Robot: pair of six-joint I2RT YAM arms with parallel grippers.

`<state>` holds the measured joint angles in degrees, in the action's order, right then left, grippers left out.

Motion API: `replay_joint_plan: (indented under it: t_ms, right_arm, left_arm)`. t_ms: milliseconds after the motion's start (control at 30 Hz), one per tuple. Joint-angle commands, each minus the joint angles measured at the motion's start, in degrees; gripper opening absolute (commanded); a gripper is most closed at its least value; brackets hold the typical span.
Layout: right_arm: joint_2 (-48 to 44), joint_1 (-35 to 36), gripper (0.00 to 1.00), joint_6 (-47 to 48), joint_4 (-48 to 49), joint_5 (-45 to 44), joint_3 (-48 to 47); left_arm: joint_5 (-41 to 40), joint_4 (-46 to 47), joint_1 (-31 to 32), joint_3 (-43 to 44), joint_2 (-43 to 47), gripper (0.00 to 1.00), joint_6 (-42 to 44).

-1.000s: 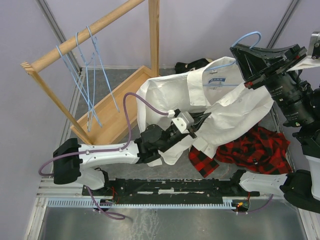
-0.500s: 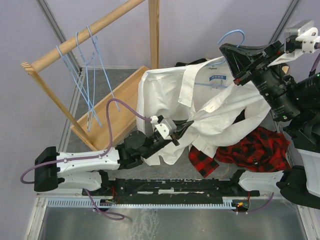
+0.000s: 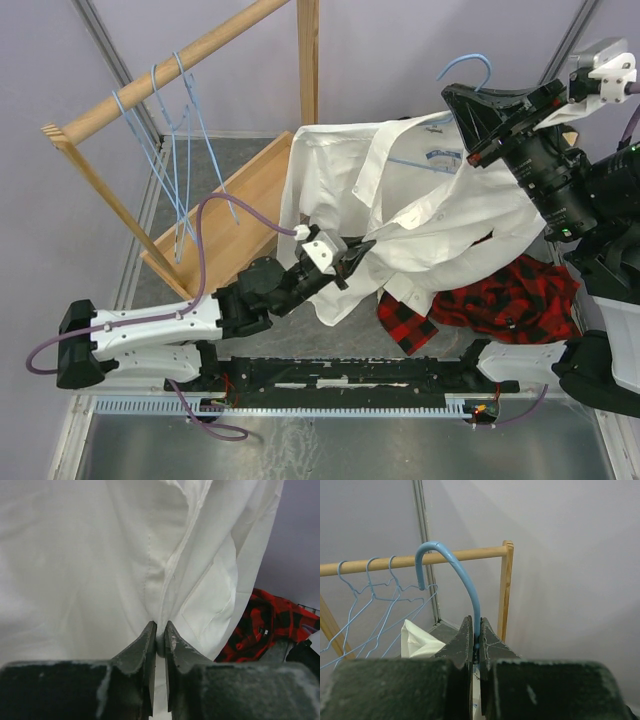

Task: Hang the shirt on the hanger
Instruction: Hang the shirt on the hanger.

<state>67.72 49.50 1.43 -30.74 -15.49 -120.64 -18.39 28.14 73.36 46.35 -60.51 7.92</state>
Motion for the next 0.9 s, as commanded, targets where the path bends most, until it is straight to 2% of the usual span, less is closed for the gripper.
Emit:
replay_joint_plan:
  t_ms: [0,67,200,267,433,533,633,767,867]
  right_arm:
    - [1.4,-0.1,0.00,-0.6,5.3,1.0,-2.8]
    - [2.0,-0.1,0.00,-0.8,5.0,1.3,-3.6]
    - [0.6,-0.1,0.00,0.6,3.8,-0.7,-2.2]
    - [-1.5,-0.1,0.00,1.7,2.8,-3.1,1.0]
    - [-9.2,-0.1,0.00,3.1,3.1,-9.9,14.8]
    - [-13.6,-0.1,0.00,2.5,2.5,-10.2,21.9]
    - [-17.8,-0.1,0.00,2.3,1.8,-3.8,29.4]
    - [-23.1,-0.1,0.01,2.5,1.8,10.9,38.5]
    - [-25.3,-0.1,0.01,0.3,4.1,16.0,43.9]
  left_arm:
    - [1.5,-3.5,-0.1,7.5,-4.9,0.27,-1.2]
    - [2.4,-4.4,-0.1,10.7,-6.7,0.48,-1.3]
    - [3.0,-6.9,0.0,11.5,-5.1,0.73,-2.5]
    - [4.2,-8.3,-0.1,10.1,-2.1,0.81,-2.8]
    - [10.3,-18.0,0.0,7.5,6.3,0.83,-2.6]
    - [12.9,-24.6,0.0,8.3,9.9,0.80,-2.1]
    - [14.3,-27.4,0.0,10.1,12.6,0.74,-2.1]
    - [12.7,-27.0,0.0,13.1,13.6,0.73,-0.9]
    - [11.9,-27.4,-0.1,17.6,11.2,0.74,0.6]
